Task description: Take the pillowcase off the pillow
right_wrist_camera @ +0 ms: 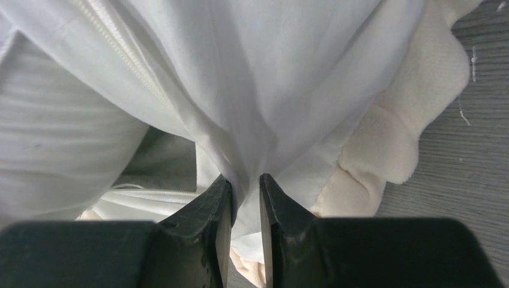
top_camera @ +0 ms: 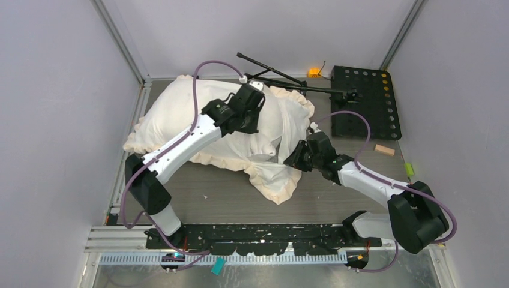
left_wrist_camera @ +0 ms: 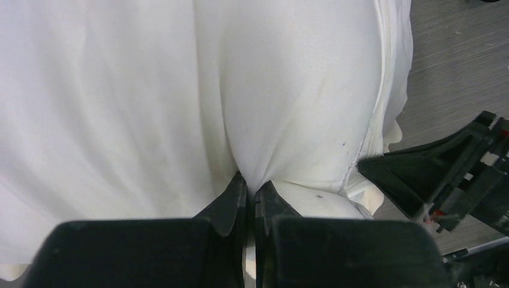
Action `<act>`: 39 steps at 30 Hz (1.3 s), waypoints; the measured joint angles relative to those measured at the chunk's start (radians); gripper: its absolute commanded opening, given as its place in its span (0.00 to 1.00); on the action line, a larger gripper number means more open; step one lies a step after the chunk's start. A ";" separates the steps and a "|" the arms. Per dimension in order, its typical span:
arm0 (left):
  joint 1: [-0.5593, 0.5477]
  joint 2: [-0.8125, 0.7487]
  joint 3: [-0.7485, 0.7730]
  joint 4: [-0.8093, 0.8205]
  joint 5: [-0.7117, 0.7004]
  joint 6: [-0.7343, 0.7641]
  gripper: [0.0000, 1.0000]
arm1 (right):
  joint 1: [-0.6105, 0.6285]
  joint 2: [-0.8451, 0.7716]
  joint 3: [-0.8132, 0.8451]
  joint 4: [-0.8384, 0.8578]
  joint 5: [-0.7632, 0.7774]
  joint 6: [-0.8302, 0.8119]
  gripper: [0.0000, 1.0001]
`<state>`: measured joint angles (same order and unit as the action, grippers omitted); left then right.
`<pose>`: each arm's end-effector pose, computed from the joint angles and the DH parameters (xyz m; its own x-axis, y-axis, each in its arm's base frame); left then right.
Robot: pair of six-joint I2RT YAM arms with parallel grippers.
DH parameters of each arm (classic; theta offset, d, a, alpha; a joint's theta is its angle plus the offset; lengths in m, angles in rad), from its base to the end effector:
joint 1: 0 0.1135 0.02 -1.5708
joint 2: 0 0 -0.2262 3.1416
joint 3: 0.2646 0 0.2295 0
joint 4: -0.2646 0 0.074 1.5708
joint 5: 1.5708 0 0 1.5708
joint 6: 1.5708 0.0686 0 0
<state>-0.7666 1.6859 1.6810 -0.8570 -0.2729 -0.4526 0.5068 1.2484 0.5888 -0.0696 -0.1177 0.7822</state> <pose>0.2714 -0.2357 0.2908 -0.7286 0.1170 -0.6749 0.2480 0.9635 -0.1007 0.2288 0.1362 0.1450 -0.8069 0.3526 -0.4738 0.0144 0.8137 0.5811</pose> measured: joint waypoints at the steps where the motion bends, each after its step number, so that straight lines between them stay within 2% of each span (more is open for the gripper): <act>1: 0.002 -0.014 0.000 -0.005 0.007 0.001 0.00 | 0.000 0.002 0.000 0.000 0.000 -0.002 0.30; 4: 0.004 -0.049 0.000 -0.024 0.030 0.009 0.00 | 0.002 0.004 0.000 -0.003 0.000 -0.015 0.37; 8: 0.005 -0.086 -0.003 -0.046 0.048 0.015 0.00 | 0.003 -0.023 0.005 -0.027 -0.002 -0.043 0.59; 11: 0.011 -0.129 -0.035 -0.047 0.050 0.019 0.00 | 0.003 -0.121 0.005 -0.069 -0.008 -0.087 0.74; 17: 0.018 -0.242 -0.133 -0.057 0.063 0.020 0.00 | 0.002 -0.286 0.039 -0.143 -0.037 -0.174 0.85; 28: 0.023 -0.372 -0.225 -0.099 0.101 0.014 0.00 | 0.008 -0.167 0.182 -0.231 -0.107 -0.248 0.88; 34: 0.026 -0.419 -0.282 -0.098 0.120 0.007 0.00 | 0.073 -0.128 0.194 -0.206 -0.191 -0.245 0.88; 36: 0.026 -0.425 -0.294 -0.098 0.126 0.005 0.00 | 0.092 -0.124 0.201 -0.200 -0.196 -0.245 0.84; 39: 0.026 -0.433 -0.311 -0.097 0.138 -0.007 0.00 | 0.120 -0.116 0.225 -0.193 -0.190 -0.241 0.70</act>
<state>-0.7410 1.2526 1.3697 -0.9535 -0.1352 -0.4595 0.6266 1.1324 0.8139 -0.2626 -0.3077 0.5415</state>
